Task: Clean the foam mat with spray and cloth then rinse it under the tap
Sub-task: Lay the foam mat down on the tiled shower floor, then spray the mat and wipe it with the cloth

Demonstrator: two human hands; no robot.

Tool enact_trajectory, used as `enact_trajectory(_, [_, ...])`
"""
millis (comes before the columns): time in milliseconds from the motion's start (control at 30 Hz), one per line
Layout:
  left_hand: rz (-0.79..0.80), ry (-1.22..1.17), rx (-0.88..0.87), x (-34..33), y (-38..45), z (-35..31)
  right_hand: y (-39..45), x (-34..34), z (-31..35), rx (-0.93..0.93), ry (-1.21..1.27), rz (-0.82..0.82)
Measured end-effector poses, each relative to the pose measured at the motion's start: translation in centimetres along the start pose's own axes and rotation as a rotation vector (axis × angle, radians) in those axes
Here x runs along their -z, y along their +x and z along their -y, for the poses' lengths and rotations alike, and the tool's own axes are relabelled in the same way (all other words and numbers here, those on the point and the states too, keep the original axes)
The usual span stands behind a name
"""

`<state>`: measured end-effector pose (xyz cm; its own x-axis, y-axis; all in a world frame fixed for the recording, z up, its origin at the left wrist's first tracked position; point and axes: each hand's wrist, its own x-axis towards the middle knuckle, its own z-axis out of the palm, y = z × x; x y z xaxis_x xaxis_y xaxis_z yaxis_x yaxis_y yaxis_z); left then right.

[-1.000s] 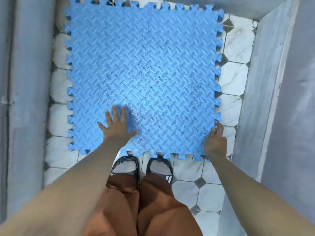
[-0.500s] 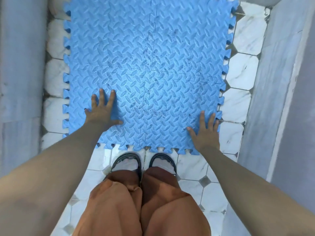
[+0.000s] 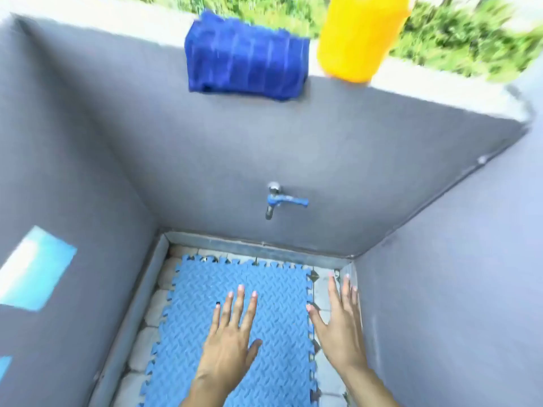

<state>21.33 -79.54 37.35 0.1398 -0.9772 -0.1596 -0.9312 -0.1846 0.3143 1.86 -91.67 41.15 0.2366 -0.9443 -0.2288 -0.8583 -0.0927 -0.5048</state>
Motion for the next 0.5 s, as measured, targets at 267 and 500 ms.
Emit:
enact_trajectory(267, [-0.535, 0.177, -0.201, 27.2, 10.2, -6.5, 6.0, 24.7, 19.0, 0.269, 0.294, -0.561])
enact_trajectory(500, [-0.400, 0.380, -0.042, 36.1, 21.9, -2.7, 17.4, 32.2, 27.5, 0.341, 0.339, -0.493])
